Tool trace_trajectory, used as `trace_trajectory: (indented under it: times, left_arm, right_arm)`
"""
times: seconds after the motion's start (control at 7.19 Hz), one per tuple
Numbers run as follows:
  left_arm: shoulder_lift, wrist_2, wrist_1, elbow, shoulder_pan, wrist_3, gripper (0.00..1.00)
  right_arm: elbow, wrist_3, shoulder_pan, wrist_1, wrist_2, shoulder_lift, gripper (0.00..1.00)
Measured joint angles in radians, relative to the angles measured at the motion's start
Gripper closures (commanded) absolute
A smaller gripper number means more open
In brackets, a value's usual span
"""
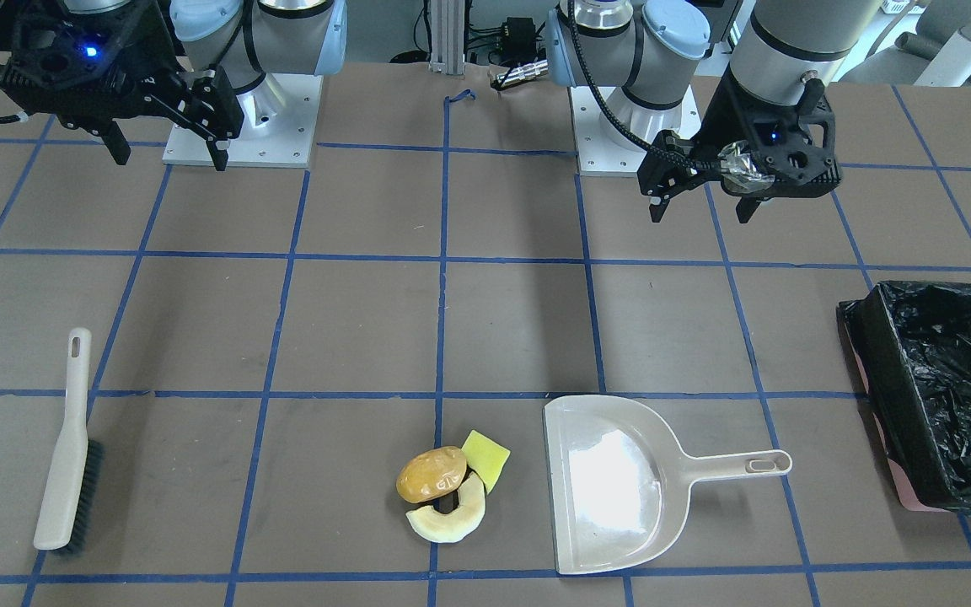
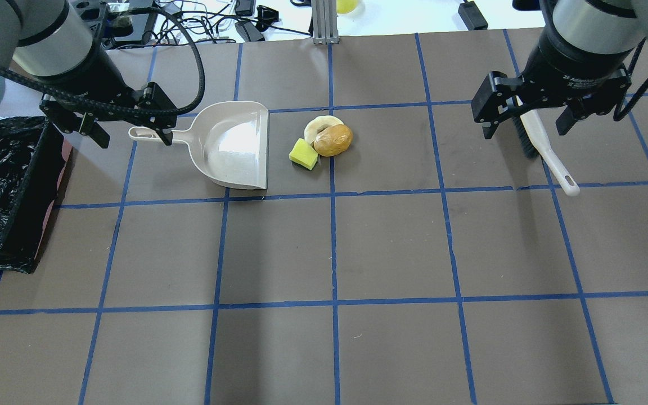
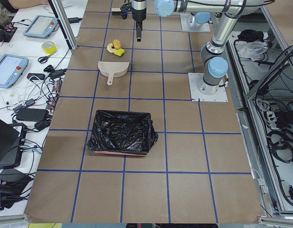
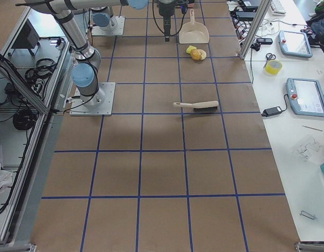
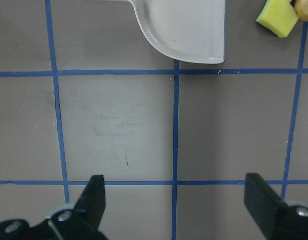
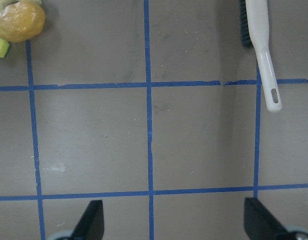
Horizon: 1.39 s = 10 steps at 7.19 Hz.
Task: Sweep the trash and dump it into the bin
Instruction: 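Lower the left gripper to the dustpan handle while the right gripper approaches the brush handle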
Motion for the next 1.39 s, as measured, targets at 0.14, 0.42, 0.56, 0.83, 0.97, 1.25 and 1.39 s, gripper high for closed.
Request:
trace_trajectory:
  times: [0.14, 0.42, 0.56, 0.83, 0.97, 1.25, 1.39]
  left_arm:
    - [-0.001, 0.001, 0.002, -0.003, 0.0, -0.001, 0.0]
    - [-0.001, 0.001, 0.007, -0.007, 0.001, 0.0, 0.0]
    - [0.0, 0.001, 0.008, -0.008, 0.001, 0.002, 0.0]
    - [-0.008, -0.006, 0.008, -0.013, 0.001, 0.002, 0.0]
    - [-0.01, -0.006, 0.006, -0.021, 0.001, 0.009, 0.0]
    - [-0.02, -0.008, 0.031, -0.057, 0.002, 0.099, 0.0]
    - [-0.031, -0.009, 0.073, -0.069, 0.005, 0.198, 0.0]
  right_arm:
    - [0.0, 0.001, -0.001, 0.0, -0.002, 0.0, 0.0]
    - [0.0, -0.004, -0.001, 0.001, -0.045, 0.002, 0.0]
    - [0.0, -0.005, -0.001, -0.001, -0.071, 0.006, 0.0]
    - [0.001, -0.006, -0.01, -0.01, -0.095, 0.012, 0.0]
    - [0.003, -0.018, -0.024, -0.007, -0.099, 0.014, 0.0]
    - [0.032, -0.174, -0.118, -0.044, -0.089, 0.041, 0.0]
    - [0.059, -0.285, -0.188, -0.091, -0.076, 0.058, 0.0]
